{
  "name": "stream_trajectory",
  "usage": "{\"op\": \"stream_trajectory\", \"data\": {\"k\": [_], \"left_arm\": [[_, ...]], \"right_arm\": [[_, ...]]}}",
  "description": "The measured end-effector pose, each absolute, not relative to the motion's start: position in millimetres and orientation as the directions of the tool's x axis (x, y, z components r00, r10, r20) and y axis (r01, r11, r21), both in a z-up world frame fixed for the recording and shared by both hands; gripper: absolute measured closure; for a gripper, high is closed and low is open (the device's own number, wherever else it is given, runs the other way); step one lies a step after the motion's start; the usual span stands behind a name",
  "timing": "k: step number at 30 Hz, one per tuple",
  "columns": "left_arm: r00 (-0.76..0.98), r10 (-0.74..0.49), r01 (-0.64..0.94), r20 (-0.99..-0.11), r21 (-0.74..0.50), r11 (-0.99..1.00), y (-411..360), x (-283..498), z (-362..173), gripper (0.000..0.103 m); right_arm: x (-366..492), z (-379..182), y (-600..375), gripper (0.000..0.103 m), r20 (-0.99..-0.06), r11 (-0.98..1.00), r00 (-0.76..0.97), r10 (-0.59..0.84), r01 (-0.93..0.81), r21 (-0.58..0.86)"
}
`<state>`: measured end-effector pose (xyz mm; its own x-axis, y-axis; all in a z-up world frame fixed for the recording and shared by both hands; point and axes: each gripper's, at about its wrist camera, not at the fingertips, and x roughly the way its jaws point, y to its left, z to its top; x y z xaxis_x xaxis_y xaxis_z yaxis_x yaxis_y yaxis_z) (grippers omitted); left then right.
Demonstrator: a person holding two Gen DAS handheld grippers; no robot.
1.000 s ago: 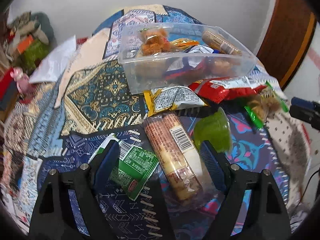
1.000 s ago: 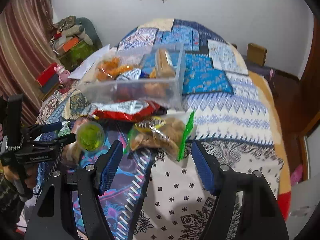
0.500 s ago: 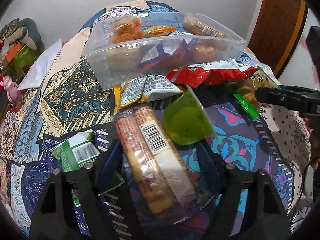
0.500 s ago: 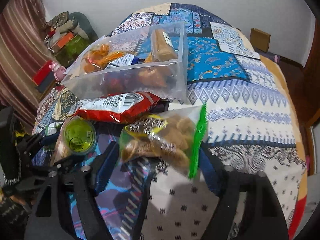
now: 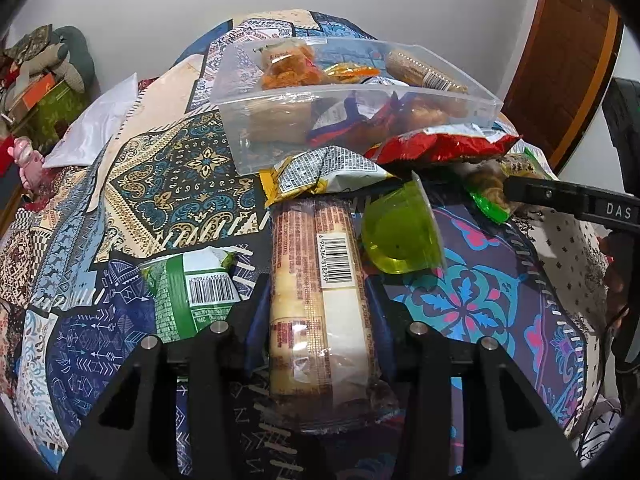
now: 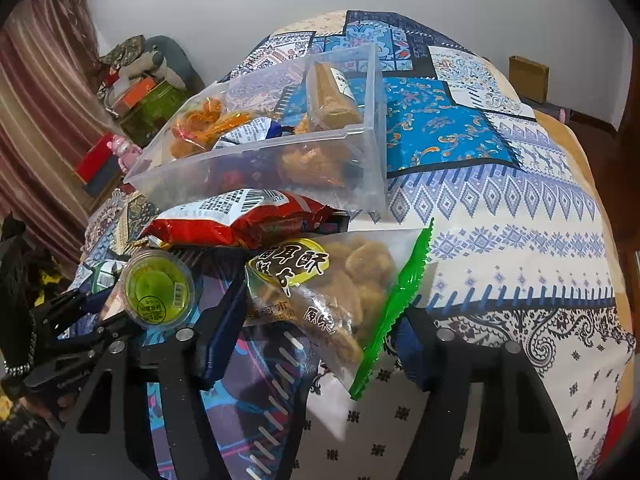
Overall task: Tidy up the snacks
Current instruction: 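Grasp the barcoded biscuit pack with the left gripper while the right grasps the puffed snack bag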
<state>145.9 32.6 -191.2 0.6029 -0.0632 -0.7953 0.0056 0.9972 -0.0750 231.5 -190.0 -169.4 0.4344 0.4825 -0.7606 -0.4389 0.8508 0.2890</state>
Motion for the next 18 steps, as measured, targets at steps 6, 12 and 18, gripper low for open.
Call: {"op": "stream_trajectory", "data": {"k": [6,12,18], "left_arm": [[0.624,-0.061,-0.007,-0.779,-0.084,0.996,35.0,137.0,-177.7,0.057],[0.648,-0.055,-0.015,-0.76,-0.084,0.996,38.6,125.9,-161.4,0.058],[0.686,-0.043,-0.017,-0.726,-0.074,0.997,38.9,112.6,-141.1,0.059]], "right_arm": [[222.4,-165.7,-197.9,0.044,-0.753,0.851,0.443,0.486,-0.436,0.293],[208.4,-154.3,-207.1,0.044,-0.742,0.855,0.466,0.482,-0.434,0.283],[194.8,-138.5,-217.8,0.044,-0.717,0.858,0.5,0.486,-0.43,0.281]]}}
